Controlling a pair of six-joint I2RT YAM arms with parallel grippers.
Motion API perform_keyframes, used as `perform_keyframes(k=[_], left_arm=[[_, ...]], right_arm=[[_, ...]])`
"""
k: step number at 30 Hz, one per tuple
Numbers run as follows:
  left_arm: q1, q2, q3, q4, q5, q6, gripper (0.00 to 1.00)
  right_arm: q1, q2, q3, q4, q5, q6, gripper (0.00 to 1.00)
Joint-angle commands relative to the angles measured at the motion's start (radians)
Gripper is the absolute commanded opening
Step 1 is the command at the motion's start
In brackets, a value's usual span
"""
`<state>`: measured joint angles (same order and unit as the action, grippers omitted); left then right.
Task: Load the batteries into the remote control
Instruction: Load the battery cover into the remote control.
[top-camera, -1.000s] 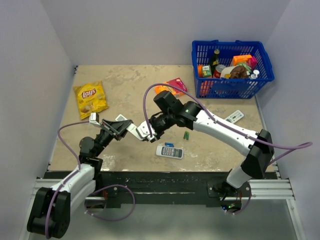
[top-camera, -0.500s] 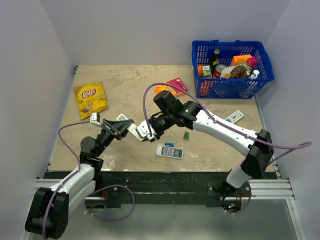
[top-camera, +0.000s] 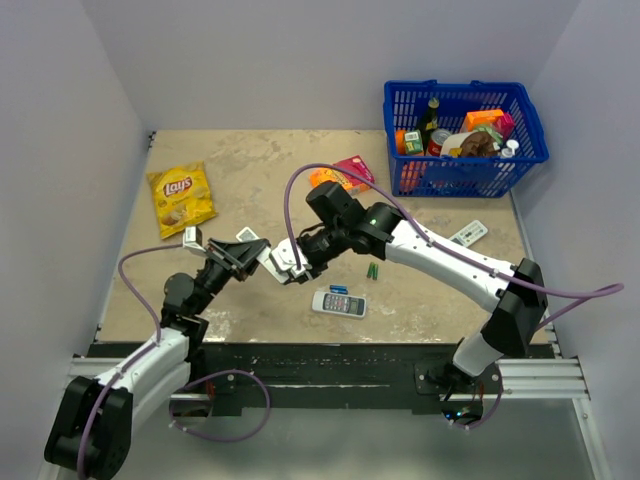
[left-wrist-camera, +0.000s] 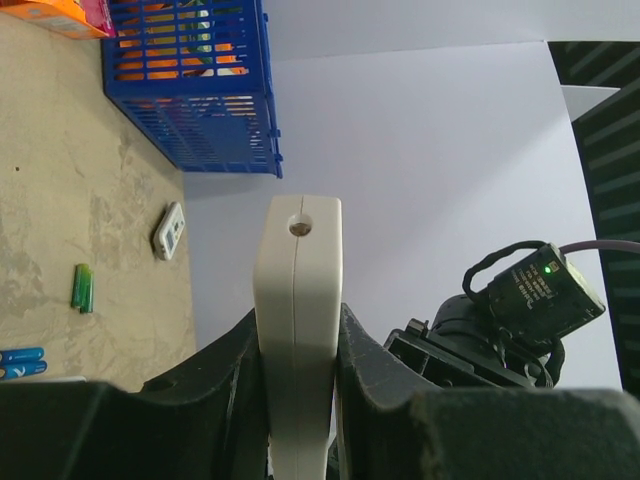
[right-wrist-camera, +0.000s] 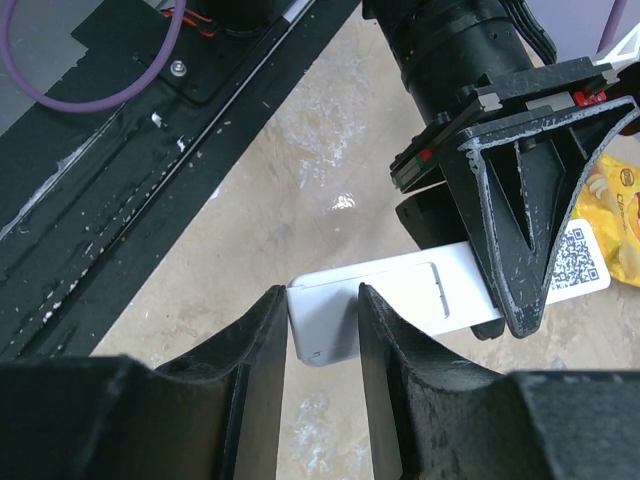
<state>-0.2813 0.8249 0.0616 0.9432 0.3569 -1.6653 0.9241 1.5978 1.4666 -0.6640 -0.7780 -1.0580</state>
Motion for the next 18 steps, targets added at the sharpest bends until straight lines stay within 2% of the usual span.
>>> perform_keyframes(k=[1, 18], left_arm=[[-0.044, -0.063, 0.086, 0.158, 0.137, -0.071, 0.00], [-0.053, -0.067, 0.116, 0.207, 0.148, -0.091, 0.00]], right_arm=[[-0.031, 0.057, -0.020, 0.153, 0.144, 0.019, 0.35], [-0.047, 0.093, -0.075, 0.329, 0.144, 0.098, 0.35]])
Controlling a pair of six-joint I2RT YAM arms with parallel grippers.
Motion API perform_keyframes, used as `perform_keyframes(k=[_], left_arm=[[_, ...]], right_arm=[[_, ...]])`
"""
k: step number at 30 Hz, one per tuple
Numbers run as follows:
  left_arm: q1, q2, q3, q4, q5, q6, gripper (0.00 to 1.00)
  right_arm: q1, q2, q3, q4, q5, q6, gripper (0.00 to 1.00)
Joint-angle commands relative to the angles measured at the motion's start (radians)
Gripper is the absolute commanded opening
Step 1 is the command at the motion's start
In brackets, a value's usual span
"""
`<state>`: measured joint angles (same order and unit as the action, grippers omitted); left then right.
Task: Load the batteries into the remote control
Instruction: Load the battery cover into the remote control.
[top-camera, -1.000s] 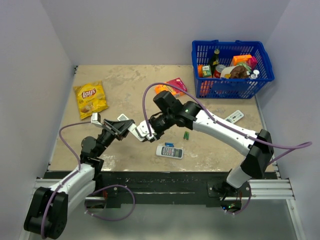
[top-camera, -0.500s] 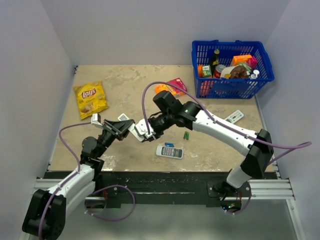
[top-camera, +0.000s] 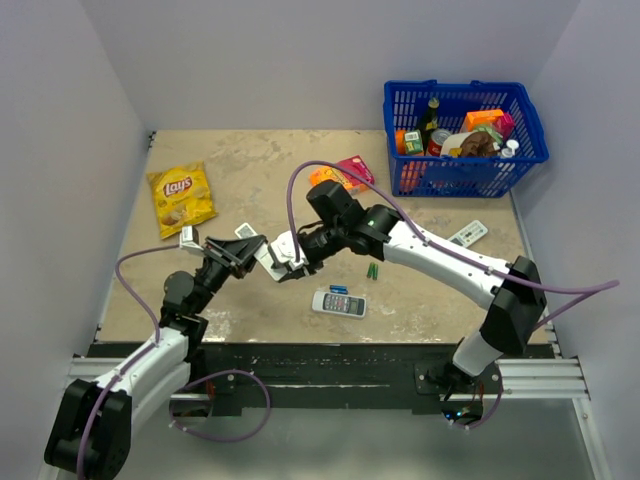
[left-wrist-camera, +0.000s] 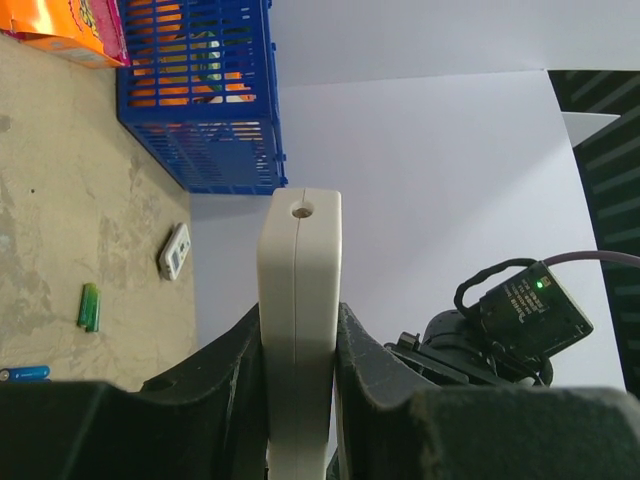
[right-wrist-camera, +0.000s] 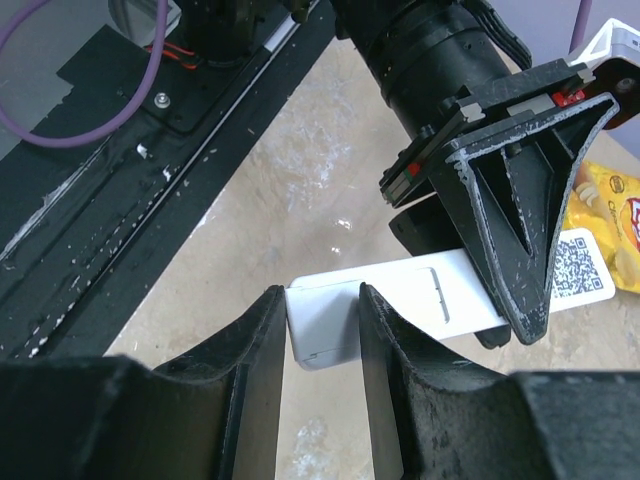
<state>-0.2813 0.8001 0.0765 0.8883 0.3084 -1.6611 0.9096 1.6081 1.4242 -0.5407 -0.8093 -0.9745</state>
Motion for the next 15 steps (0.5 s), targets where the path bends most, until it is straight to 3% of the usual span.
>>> perform_keyframes(k=[1, 9, 15], left_arm=[[-0.055, -0.041, 0.100, 0.268, 0.190, -0.104, 0.00], [-0.065, -0.035, 0.091, 0.325, 0.176, -0.134, 0.00], [-0.078, -0.026, 0.080, 0.383, 0.169, -0.155, 0.00]], right_arm=[[-0.032, 0.085, -0.031, 0.211, 0.176, 0.019, 0.35], [-0.032, 0.101, -0.079, 0.289, 0.223, 0.048, 0.35], [-0.057, 0.105, -0.113, 0.421, 0.269, 0.157, 0.33]])
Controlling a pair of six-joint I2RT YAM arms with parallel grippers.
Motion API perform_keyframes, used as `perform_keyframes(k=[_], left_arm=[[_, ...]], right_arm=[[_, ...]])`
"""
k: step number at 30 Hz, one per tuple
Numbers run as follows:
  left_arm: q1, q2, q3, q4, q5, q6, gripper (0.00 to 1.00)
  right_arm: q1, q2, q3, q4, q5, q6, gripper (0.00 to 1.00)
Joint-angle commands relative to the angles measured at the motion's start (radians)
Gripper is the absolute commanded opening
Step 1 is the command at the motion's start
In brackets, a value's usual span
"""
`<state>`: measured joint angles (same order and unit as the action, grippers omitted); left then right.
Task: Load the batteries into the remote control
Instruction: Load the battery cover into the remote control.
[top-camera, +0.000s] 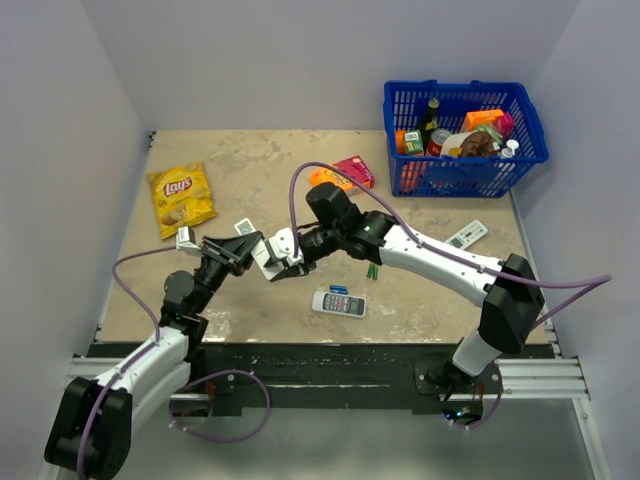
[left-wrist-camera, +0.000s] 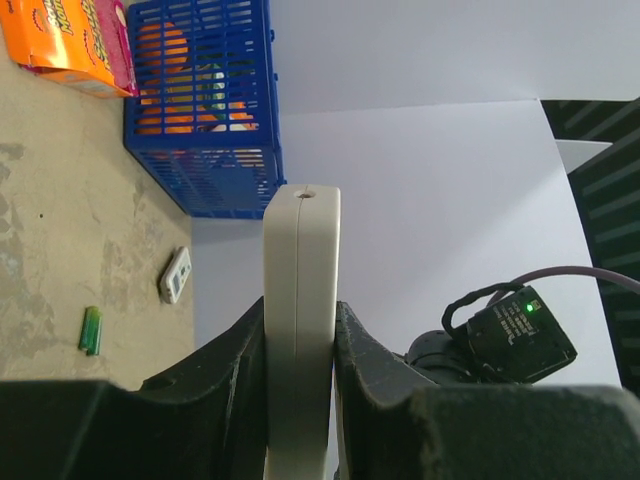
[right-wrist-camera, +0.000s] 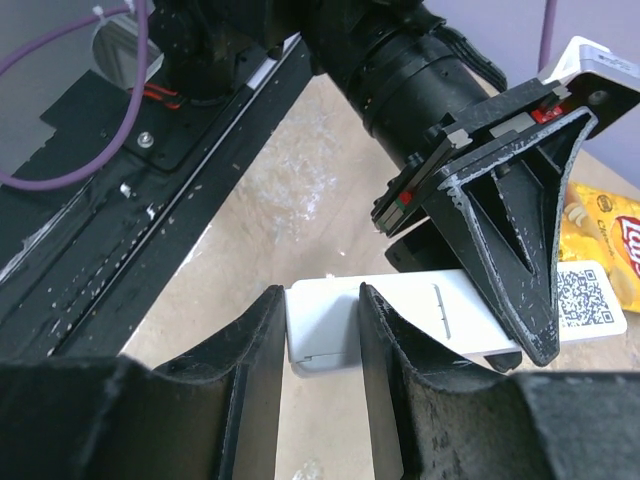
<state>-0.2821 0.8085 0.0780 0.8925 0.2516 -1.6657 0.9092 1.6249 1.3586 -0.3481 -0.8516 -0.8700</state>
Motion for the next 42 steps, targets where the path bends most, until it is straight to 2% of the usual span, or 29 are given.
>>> perform_keyframes(k=[1, 8, 13, 14, 21, 26, 34, 42], left_arm=[[-0.078, -0.031, 0.075, 0.388, 0.225, -0.160, 0.00], [-0.083, -0.022, 0.069, 0.433, 0.232, -0.170, 0.00], [-0.083, -0.019, 0.068, 0.425, 0.218, -0.155, 0.00], [-0.083, -0.006, 0.065, 0.425, 0.213, -0.149, 0.00], [-0.081, 0.098, 0.062, 0.431, 0.209, 0.001, 0.00], [-0.081, 0.126, 0.071, 0.485, 0.222, -0.002, 0.00], [-0.089, -0.023, 0.112, 0.361, 0.252, -0.037, 0.00], [-0.100, -0.017, 0.105, 0.444, 0.281, -0.105, 0.00]], right_arm=[[-0.069, 0.086, -0.047, 0.235, 0.312, 0.075, 0.33], [-0.076, 0.067, -0.099, 0.343, 0.335, 0.120, 0.34], [-0.076, 0.052, -0.105, 0.310, 0.295, 0.103, 0.39], [-0.076, 0.044, -0.107, 0.290, 0.292, 0.103, 0.42], [-0.076, -0.025, -0.124, 0.224, 0.267, 0.094, 0.52], [-0.076, -0.039, -0.154, 0.245, 0.298, 0.100, 0.52], [-0.090, 0.023, -0.162, 0.340, 0.299, 0.137, 0.50], [-0.101, 0.067, -0.139, 0.498, 0.367, 0.215, 0.48]])
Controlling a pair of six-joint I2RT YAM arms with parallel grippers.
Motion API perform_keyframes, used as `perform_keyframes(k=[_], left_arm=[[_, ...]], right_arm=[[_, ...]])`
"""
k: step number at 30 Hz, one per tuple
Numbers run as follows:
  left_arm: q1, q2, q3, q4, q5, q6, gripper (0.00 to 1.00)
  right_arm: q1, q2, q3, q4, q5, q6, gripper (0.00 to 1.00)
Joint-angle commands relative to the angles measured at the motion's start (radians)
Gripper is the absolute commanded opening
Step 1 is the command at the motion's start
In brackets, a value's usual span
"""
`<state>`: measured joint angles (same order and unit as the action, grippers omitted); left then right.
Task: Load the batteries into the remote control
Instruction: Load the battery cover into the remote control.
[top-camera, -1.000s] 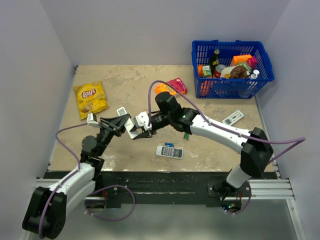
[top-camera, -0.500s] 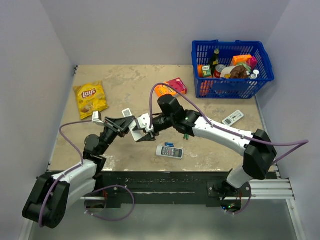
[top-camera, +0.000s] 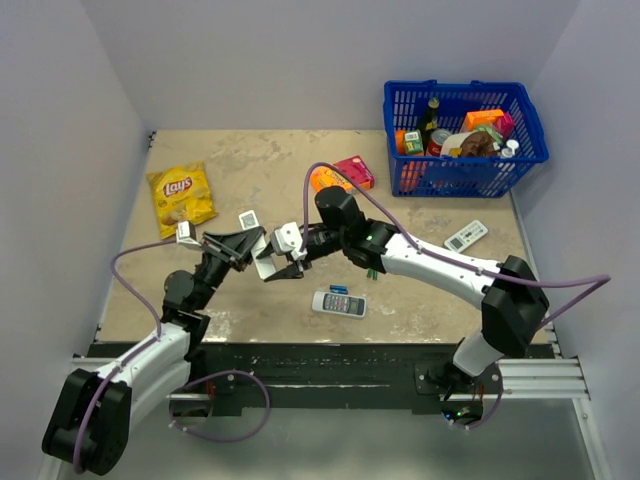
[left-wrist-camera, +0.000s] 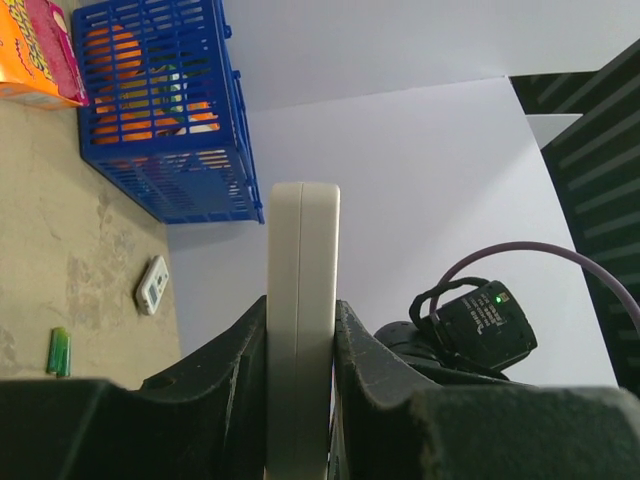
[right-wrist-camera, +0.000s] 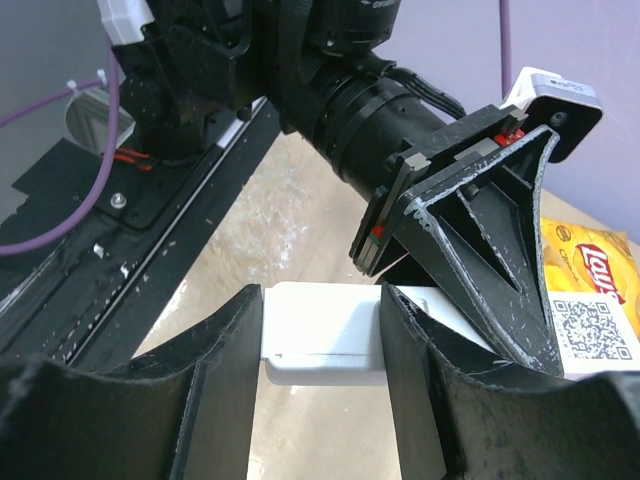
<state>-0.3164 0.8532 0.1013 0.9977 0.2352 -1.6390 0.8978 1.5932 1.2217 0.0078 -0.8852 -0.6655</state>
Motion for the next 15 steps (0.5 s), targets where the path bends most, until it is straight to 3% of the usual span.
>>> perform_keyframes(k=[1, 8, 15], left_arm=[[-0.067, -0.068, 0.083, 0.337, 0.303, -0.131, 0.00], [-0.069, -0.095, 0.098, 0.305, 0.312, -0.119, 0.00], [-0.067, -0.051, 0.087, 0.288, 0.267, -0.024, 0.00]], right_arm=[[-0.089, 0.099, -0.002, 0.149, 0.413, 0.017, 0.47], [-0.096, 0.099, -0.017, 0.179, 0.480, 0.035, 0.45], [-0.096, 0.039, -0.044, 0.123, 0.396, 0.020, 0.49]])
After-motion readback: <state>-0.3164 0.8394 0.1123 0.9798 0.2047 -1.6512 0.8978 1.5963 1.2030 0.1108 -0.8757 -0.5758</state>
